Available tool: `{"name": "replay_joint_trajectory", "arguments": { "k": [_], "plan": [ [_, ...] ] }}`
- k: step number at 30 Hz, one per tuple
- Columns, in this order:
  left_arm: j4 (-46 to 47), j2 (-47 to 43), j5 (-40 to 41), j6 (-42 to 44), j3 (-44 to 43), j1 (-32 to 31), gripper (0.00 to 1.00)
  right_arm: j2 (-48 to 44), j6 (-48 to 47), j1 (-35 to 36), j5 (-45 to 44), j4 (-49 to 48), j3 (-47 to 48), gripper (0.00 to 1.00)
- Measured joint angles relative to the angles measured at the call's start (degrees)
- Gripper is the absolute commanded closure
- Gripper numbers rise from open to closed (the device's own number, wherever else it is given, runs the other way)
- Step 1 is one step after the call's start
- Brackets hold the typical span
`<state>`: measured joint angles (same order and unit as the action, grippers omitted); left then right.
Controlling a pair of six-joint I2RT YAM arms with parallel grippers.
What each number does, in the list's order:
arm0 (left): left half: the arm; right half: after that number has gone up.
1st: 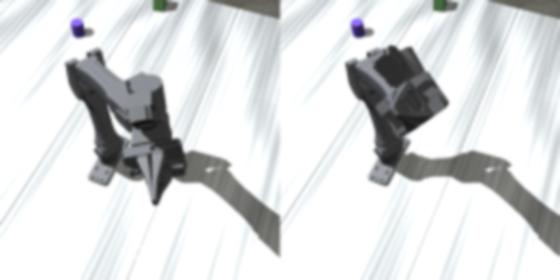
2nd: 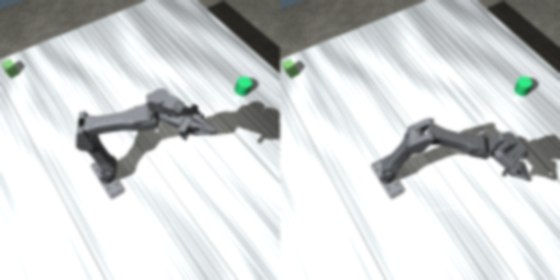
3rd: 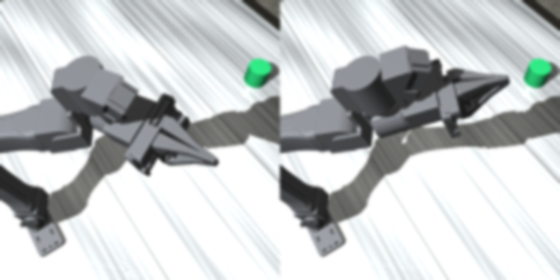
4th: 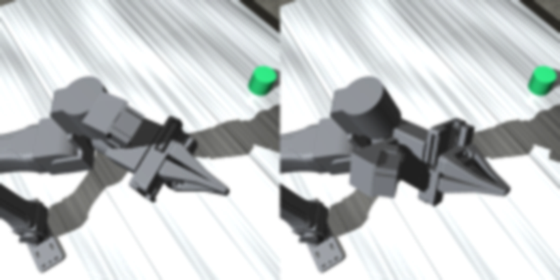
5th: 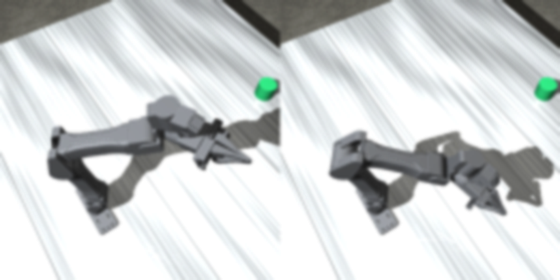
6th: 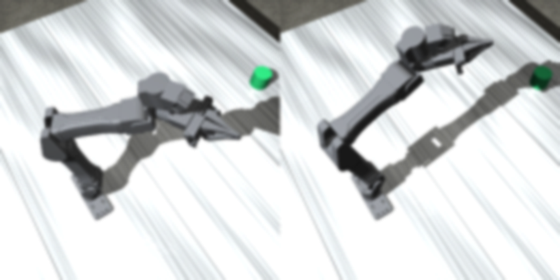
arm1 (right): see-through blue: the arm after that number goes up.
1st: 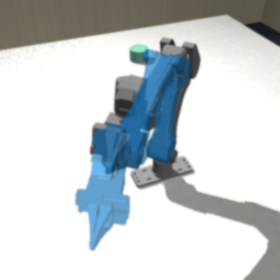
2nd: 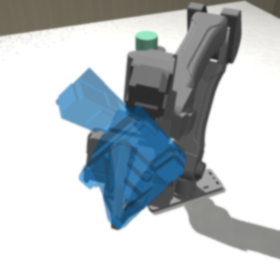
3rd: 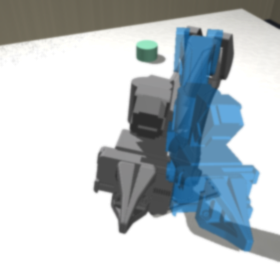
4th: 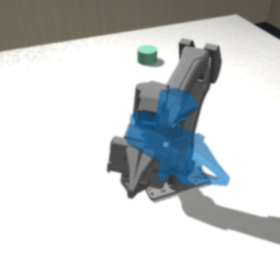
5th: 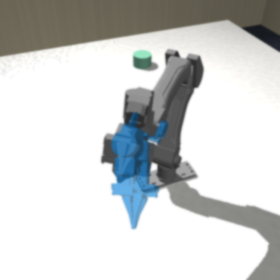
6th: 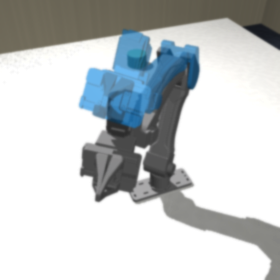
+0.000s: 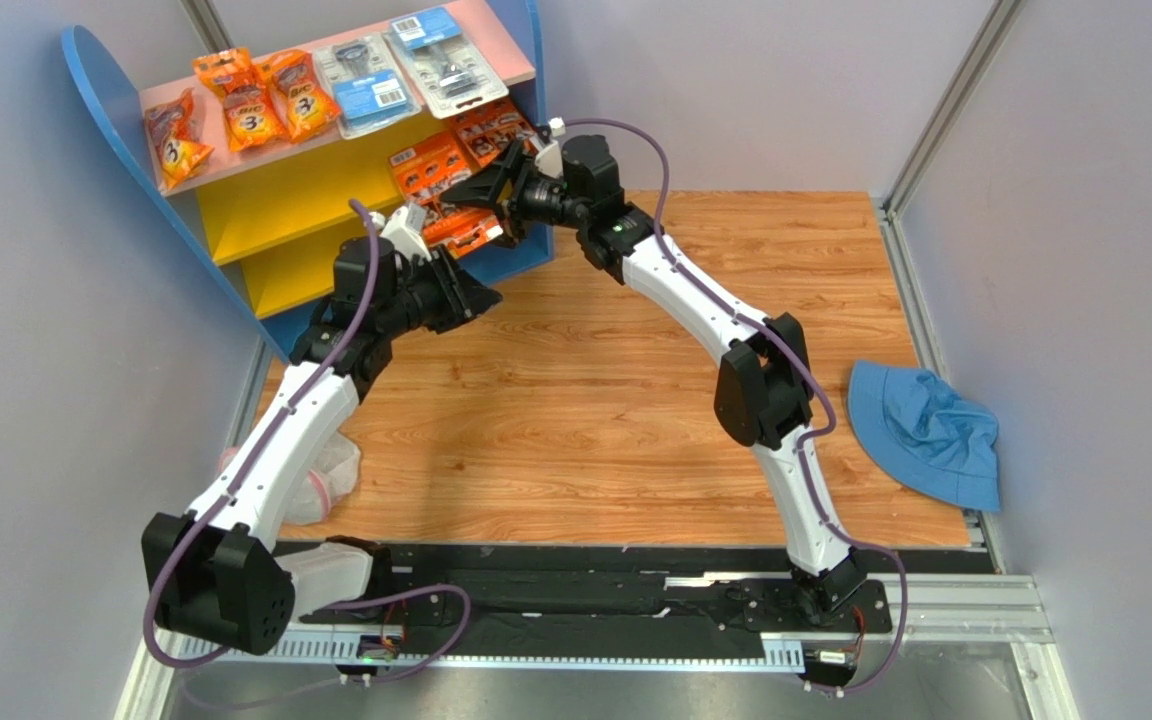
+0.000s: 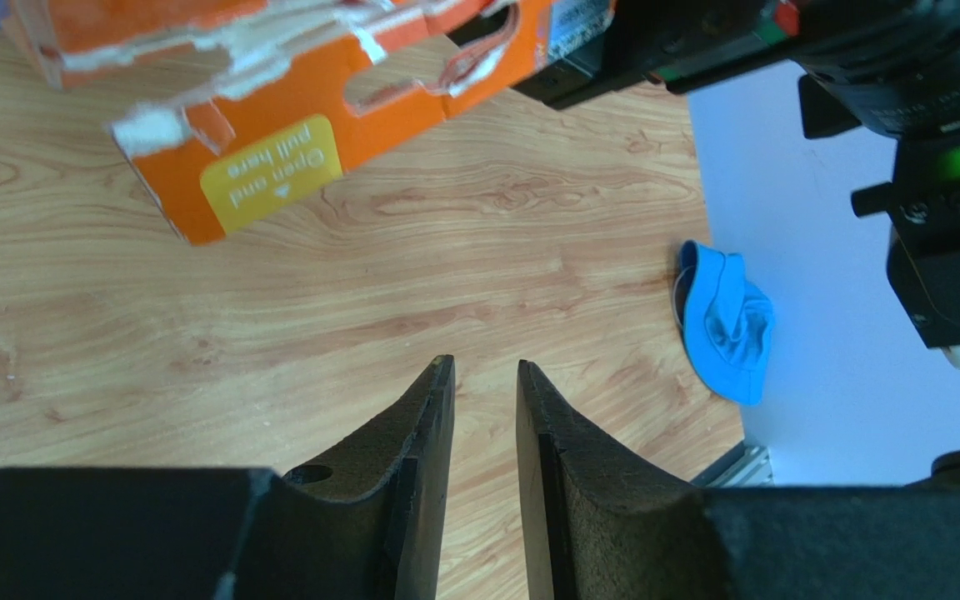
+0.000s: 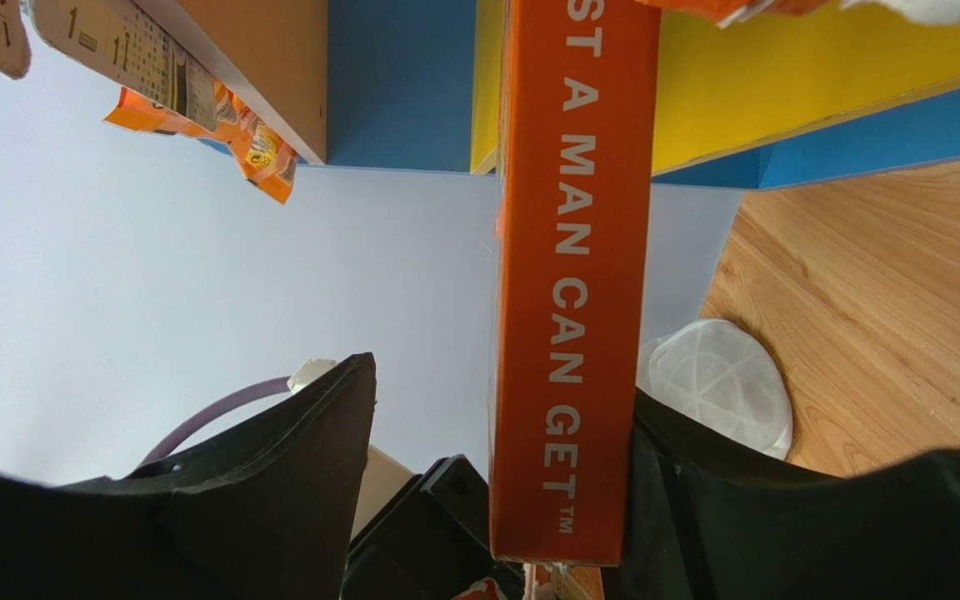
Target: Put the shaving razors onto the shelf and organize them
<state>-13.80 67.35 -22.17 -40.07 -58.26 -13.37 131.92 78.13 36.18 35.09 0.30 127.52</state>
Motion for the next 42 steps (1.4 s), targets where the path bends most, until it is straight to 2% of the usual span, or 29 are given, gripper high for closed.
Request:
{"name": "replay_joint_trajectory", "arguments": {
  "k": [13,19,28,42],
  "plan": [
    [3.17,5.95,2.4,-0.02,-5.44,2.32,1.0,0.02,-0.22,-0.24,1.36,0.35,0.15,0.36],
    [3.61,10.12,3.41,0.44,-11.17,3.28,1.0,0.02,-0.35,-0.83,1.99,0.35,0.48,0.35],
    [3.8,13.38,4.72,0.5,-12.26,4.63,1.0,0.02,-1.14,-1.73,2.8,1.31,0.48,0.35],
    [3.02,19.17,5.14,1.9,-21.7,8.15,1.0,-2.12,-3.23,-2.4,3.43,1.73,-6.47,0.34]
  ]
}}
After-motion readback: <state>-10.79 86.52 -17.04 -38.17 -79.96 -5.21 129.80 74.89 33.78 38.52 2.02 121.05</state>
